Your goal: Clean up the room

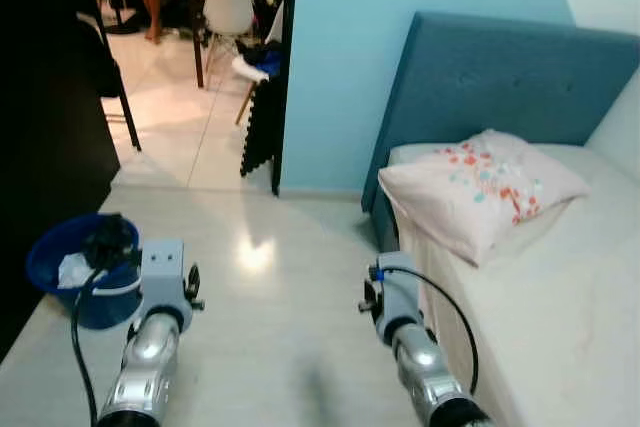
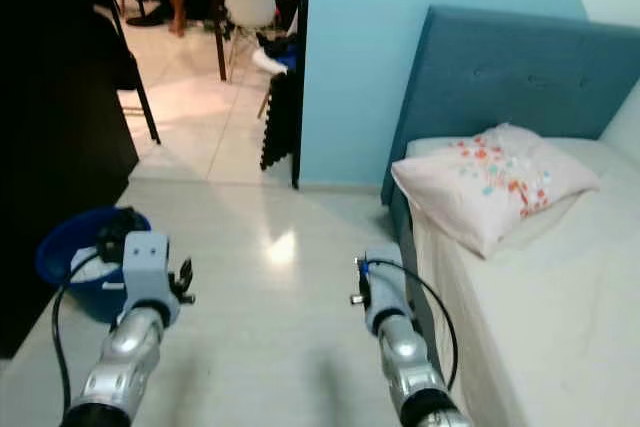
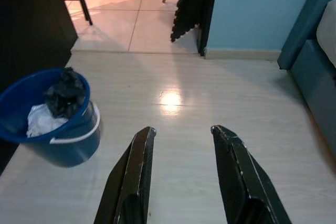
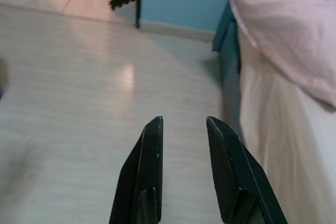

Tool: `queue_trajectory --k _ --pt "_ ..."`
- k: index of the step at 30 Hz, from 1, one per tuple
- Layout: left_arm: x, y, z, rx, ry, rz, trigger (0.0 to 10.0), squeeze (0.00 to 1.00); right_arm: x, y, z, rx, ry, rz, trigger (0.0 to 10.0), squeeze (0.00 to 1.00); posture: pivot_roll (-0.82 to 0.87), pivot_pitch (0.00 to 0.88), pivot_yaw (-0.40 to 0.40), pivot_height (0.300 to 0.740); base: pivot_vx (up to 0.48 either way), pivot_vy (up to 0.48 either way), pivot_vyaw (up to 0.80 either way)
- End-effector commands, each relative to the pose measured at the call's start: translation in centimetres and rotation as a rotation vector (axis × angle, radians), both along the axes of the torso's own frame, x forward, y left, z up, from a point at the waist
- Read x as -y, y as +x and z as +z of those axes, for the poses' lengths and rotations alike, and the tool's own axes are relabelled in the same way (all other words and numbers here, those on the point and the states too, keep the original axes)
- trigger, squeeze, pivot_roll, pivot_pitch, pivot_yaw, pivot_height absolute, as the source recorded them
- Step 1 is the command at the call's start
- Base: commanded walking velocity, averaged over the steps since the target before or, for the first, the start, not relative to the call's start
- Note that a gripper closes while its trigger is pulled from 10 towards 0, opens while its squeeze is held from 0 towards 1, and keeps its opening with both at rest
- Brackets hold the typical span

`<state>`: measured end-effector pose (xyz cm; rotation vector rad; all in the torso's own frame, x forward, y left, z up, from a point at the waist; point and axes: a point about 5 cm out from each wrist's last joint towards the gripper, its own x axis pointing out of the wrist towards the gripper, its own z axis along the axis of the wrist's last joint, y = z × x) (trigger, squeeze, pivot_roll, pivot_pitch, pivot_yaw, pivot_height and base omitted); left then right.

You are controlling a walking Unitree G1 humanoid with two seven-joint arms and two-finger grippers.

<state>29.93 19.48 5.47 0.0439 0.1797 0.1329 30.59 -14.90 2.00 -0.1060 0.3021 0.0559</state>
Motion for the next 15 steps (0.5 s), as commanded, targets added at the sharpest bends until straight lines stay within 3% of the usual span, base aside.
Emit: queue_trajectory --k 1,15 --pt "0.79 0.05 -0.08 -0.004 -0.012 -0.019 10.0 0.0 0.43 -0.18 -0.21 -0.008 -0.001 -0.016 10.0 0.0 0.08 0.0 -0.102 0.74 0.334 0.0 0.0" --pt "0.86 0.34 0.24 -0.005 -0.001 -0.035 10.0 0.0 0.05 -0.06 -0.08 -0.002 0.029 -0.025 10.0 0.0 0.08 0.0 -0.082 0.74 0.335 0.0 0.0"
